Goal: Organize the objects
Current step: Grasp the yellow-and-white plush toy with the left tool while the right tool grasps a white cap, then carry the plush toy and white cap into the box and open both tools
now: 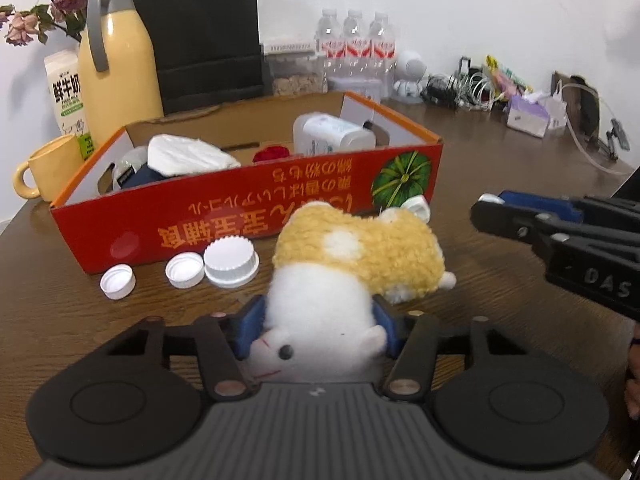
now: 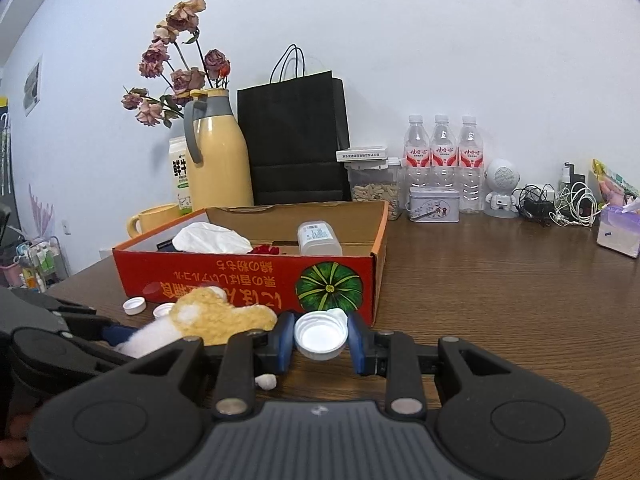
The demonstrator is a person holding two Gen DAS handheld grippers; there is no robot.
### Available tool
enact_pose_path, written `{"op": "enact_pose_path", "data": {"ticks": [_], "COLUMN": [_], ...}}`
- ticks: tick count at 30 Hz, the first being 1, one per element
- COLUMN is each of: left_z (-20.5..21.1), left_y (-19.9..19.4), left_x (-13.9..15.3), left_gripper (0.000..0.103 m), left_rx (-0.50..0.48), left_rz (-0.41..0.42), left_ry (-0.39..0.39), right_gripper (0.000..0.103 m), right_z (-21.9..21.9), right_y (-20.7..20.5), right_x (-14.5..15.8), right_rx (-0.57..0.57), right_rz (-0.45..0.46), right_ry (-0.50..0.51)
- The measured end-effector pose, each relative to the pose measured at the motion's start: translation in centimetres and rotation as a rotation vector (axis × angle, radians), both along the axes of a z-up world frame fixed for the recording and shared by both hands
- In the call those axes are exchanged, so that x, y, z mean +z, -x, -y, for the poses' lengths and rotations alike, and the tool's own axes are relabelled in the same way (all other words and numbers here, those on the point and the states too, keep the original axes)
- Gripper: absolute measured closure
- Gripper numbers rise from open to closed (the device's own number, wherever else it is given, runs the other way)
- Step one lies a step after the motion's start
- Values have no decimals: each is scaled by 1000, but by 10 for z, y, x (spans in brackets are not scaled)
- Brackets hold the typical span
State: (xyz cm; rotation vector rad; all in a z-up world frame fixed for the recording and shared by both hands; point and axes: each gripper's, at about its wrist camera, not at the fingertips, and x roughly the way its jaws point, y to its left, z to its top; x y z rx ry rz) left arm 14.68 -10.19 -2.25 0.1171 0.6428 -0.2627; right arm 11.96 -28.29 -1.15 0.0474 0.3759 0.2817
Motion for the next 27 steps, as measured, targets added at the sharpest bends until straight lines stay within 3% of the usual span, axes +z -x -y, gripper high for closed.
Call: {"op": "enact_pose_path", "data": {"ticks": [18,27], "left_z": [-24,-45], "left_y": [15,-15], "left_x": [32,72], "left_gripper": [54,54], "left_rx": [20,68], "left_rz": [156,274], "left_ry": [93,140], "right_gripper": [76,76], "right_z": [-9,-25], "right_y": [7,-17], "right_x": [2,40], "right_rx": [4,44], "right_rz": [64,136], "right_ry": [51,51]}}
